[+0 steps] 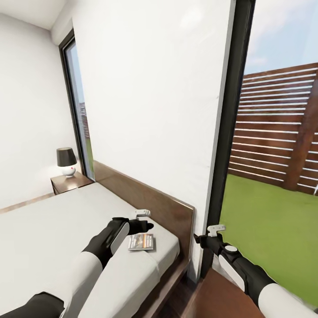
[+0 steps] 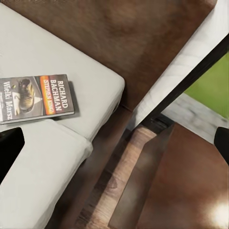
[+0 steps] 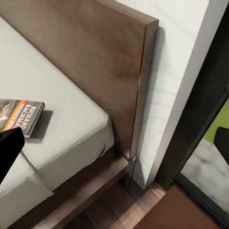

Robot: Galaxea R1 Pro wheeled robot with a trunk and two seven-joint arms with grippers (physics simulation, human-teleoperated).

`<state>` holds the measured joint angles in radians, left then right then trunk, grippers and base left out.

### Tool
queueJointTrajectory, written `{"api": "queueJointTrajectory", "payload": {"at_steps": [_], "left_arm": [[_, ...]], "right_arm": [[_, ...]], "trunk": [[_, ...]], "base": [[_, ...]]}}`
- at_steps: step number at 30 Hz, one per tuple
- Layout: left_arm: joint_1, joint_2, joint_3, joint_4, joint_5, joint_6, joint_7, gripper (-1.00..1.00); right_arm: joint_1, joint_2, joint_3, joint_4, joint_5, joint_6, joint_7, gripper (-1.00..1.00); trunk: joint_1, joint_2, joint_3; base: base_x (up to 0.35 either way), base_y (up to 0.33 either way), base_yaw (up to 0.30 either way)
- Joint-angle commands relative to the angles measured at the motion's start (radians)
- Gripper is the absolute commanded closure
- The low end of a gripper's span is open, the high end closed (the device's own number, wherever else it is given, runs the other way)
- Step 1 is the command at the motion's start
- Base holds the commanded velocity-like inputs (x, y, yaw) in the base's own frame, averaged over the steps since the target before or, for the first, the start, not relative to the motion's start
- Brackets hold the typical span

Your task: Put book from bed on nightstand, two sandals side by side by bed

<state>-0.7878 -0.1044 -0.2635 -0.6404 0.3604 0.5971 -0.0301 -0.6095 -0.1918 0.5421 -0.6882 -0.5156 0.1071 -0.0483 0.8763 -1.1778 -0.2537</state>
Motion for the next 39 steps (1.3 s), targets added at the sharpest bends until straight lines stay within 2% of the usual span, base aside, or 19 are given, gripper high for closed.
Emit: {"api": "queueJointTrajectory", "payload": {"at_steps": [1,12,39], "left_arm": [[-0.001,0.000,0.000,-0.001,-0.001,0.005,-0.002,-1.00],[-0.001,0.002,0.000,-0.001,0.000,0.005,-0.002,-1.00],[-0.001,0.001,0.000,-0.001,0.000,0.004,-0.005,-1.00]], "right_arm": [[-0.001,-0.001,0.006,-0.002,-0.008,0.003,-0.005,-1.00],[-0.001,-0.001,0.005,-0.002,-0.008,0.003,-0.005,-1.00],[-0.001,-0.001,0.005,-0.002,-0.008,0.003,-0.005,-1.00]], "trunk": [[-0.004,0.006,0.002],[-0.046,0.083,0.036],[-0.150,0.272,0.121]], "base": [[0.040,0.000,0.000],[0.163,0.000,0.000],[0.007,0.041,0.000]]}}
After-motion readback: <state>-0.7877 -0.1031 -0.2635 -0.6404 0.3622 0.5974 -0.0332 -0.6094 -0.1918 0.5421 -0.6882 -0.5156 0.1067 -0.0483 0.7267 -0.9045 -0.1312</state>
